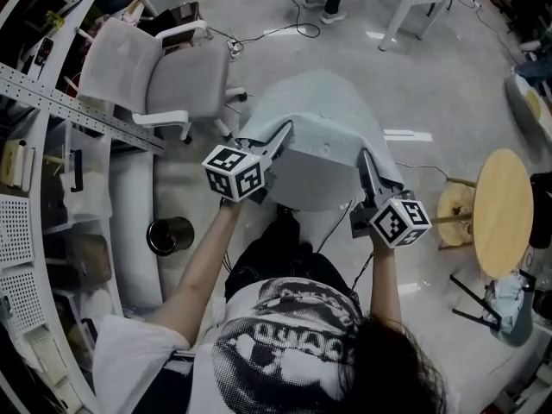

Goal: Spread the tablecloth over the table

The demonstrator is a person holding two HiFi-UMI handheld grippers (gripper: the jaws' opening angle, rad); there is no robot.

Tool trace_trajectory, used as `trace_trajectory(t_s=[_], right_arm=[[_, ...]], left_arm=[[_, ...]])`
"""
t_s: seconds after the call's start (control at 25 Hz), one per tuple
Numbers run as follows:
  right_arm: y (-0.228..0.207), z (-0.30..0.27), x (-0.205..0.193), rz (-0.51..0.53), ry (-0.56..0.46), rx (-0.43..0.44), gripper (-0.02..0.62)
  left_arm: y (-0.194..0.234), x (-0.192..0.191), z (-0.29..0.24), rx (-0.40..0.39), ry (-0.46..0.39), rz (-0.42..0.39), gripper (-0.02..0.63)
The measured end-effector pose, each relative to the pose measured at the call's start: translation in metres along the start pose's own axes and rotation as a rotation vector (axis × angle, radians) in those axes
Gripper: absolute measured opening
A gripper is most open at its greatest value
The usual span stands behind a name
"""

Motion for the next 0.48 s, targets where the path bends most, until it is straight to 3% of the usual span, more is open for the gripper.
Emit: trace_trajectory(t_s=[0.48], right_arm=[[0.024, 0.085, -0.085, -0.210, 0.039, 0.101, 0.023]], left_arm=[[-0.039, -0.087, 0.085, 0.091, 0.049, 0.139, 0.077]])
Point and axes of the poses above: the fingertips, and each gripper's own axes: z backward along the fingers, y to its left, x out of its top, the point moved 2 cm from there along z, backward along the fingers, and after that the axes turned 9 degrees about x, right-handed, at the moved point
